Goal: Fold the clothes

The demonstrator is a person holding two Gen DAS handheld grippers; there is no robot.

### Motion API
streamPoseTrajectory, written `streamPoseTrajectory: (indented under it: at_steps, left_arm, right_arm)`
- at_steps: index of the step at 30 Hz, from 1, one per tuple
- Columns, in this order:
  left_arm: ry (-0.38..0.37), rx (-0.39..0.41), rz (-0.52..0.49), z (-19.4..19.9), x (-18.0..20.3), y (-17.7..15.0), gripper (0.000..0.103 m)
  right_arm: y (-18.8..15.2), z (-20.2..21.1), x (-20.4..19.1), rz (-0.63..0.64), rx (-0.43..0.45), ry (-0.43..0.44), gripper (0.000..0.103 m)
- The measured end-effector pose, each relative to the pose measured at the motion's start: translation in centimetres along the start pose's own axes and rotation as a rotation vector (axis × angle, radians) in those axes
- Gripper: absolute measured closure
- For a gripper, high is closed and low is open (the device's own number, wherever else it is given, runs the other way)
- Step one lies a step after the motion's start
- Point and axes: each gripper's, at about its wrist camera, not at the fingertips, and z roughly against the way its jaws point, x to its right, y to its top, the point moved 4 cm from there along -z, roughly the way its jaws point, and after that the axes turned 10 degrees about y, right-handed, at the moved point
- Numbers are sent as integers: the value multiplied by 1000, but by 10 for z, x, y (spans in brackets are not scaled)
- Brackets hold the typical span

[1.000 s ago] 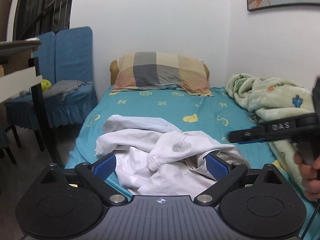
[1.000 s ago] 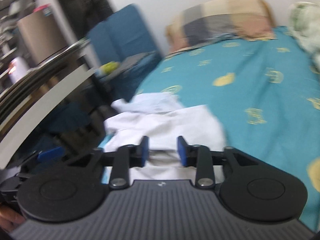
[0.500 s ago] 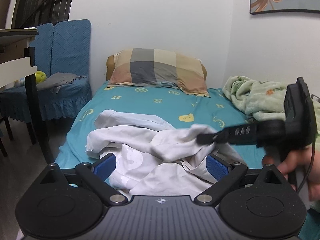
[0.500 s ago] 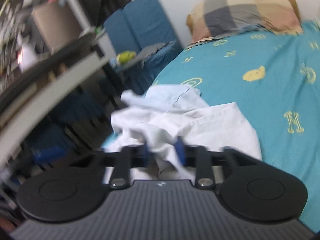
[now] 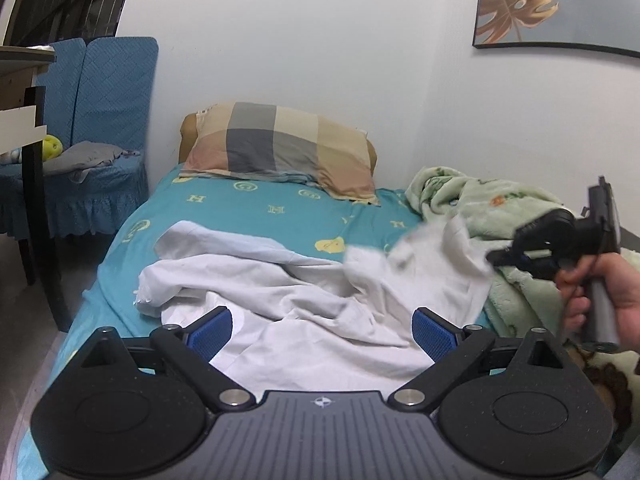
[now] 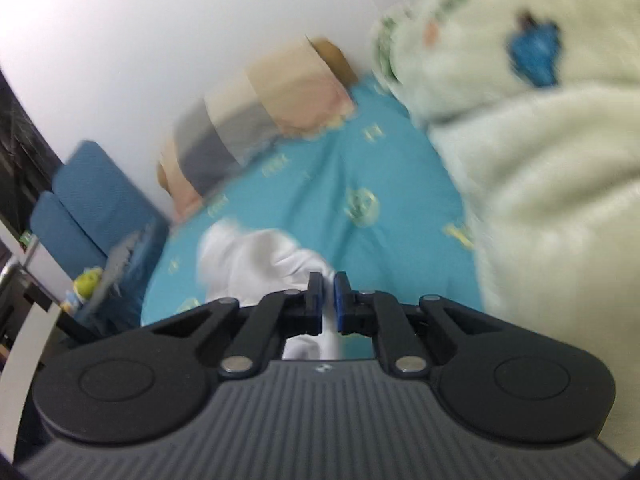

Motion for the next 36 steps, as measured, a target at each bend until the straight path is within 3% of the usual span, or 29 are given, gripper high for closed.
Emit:
streamPoseTrajectory:
  at_steps: [3,7,10,15,23,26,27,29,30,31,33,36]
  left_arm:
    - [8,-13,-7,-4,0,-3,5]
    - [15,-19,-46,-4,4,-9,5]
    - [18,-27,-78,-3,9,-15,7]
    - [-49,-97,-127,-22,28,-17,9]
    - [-91,-52,-336,-109,101,-2,9]
    - [-96,-87,-331,-153,118,2,10]
    - [-93,-106,-318,-167,120,3,14]
    - [-86,-140,-304,-188,125,4,37]
    - [-83,-157,-298,-198,128,5,66]
    - [-81,-159,-294,-198,127,6,88]
    - [-78,-162,-285,-197,125,9,97]
    - [-93,-84,-278,-160,119,24,99]
  right_arm:
    - [-4,17,-5,3,13,17,92]
    - [-5,42,-27,106,88,24,92]
    - [-13,43,-33,94,35,52,92]
    - [-23,39,-30,9,-47,94,91]
    - [-22,28,-25,52,-57,100,91]
    - [-18,27,-19,73,-43,90,91]
    - [-15,28,-17,73,-34,92,91]
    - [-11,25,-13,83,-18,100,91]
    - [-10,24,-12,91,-14,102,91]
    - [-10,23,-11,92,-14,106,91]
    - [-9,21,-9,88,-16,123,91]
    - [-8,23,-8,80,-6,140,91]
